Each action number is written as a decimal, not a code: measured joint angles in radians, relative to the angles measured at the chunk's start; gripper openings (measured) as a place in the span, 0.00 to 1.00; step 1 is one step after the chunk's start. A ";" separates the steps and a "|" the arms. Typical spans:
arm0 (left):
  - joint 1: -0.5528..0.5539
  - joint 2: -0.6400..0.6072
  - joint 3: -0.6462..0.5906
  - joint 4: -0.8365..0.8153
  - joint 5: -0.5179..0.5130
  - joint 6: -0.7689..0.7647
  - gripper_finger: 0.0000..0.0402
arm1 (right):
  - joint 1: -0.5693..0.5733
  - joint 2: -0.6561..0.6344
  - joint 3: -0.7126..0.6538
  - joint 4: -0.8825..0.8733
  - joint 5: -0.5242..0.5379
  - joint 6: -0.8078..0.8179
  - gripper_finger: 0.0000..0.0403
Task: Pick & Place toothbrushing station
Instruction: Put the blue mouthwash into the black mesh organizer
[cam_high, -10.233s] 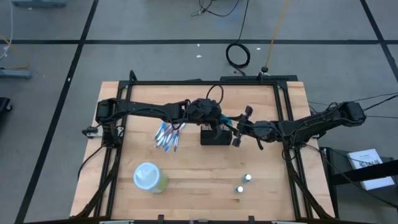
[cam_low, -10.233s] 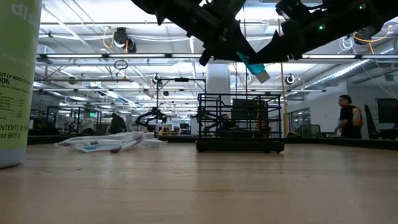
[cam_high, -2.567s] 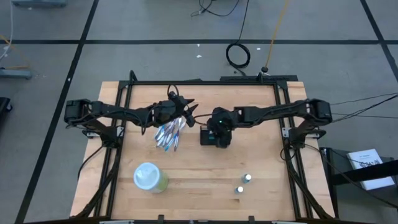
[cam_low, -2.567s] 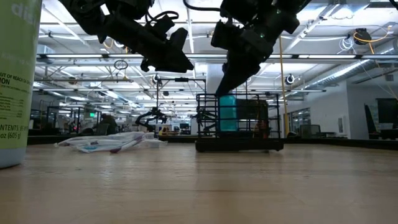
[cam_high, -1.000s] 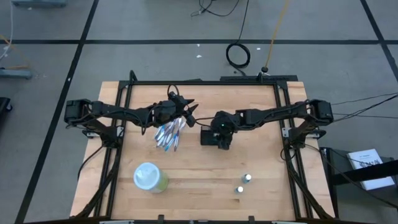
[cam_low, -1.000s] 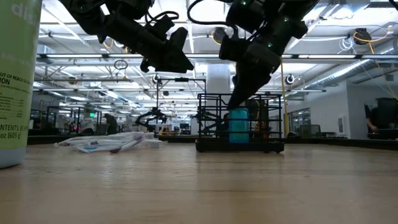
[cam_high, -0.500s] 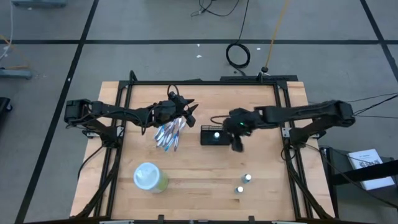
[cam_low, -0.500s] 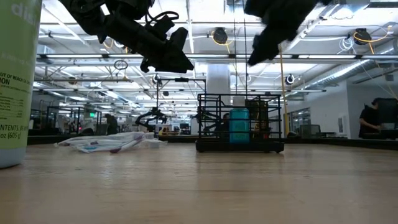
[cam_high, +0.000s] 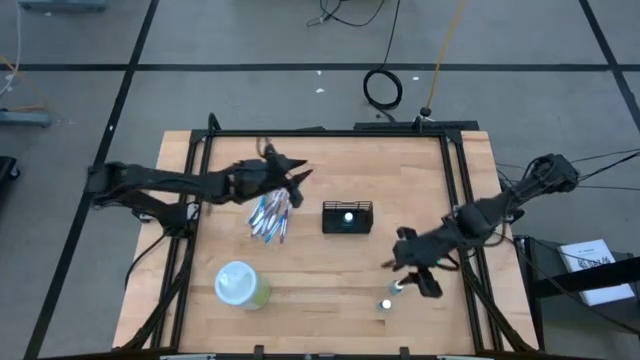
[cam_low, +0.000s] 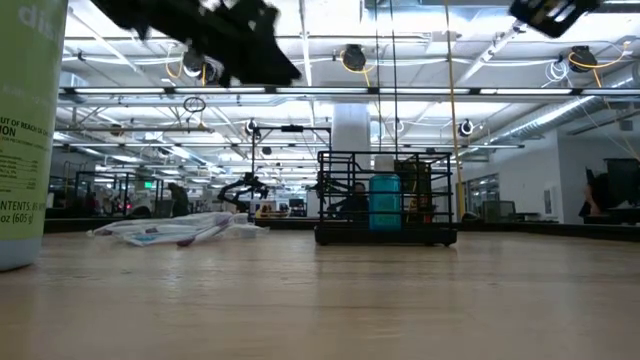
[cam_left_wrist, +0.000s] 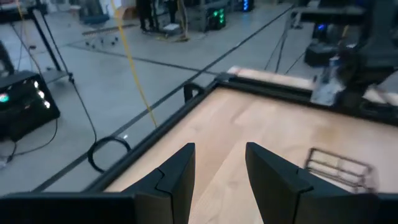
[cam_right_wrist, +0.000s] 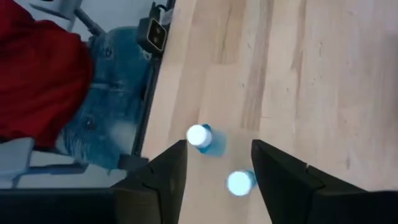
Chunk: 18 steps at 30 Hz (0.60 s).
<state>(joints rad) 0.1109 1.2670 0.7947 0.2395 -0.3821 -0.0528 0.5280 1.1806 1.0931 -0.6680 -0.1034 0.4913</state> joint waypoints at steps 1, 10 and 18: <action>-0.006 -0.056 -0.001 -0.058 0.004 -0.001 0.37 | 0.030 -0.003 0.000 0.005 0.029 0.016 0.42; -0.050 -0.487 -0.004 -0.491 0.014 -0.088 0.37 | 0.204 -0.007 -0.039 -0.058 0.210 0.185 0.40; -0.116 -0.710 -0.129 -0.500 0.017 0.001 0.37 | 0.238 -0.005 -0.251 0.072 0.210 0.279 0.40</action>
<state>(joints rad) -0.0051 0.5572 0.6660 -0.2606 -0.3655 -0.0522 0.7657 1.1760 0.8426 -0.5956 0.1067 0.7704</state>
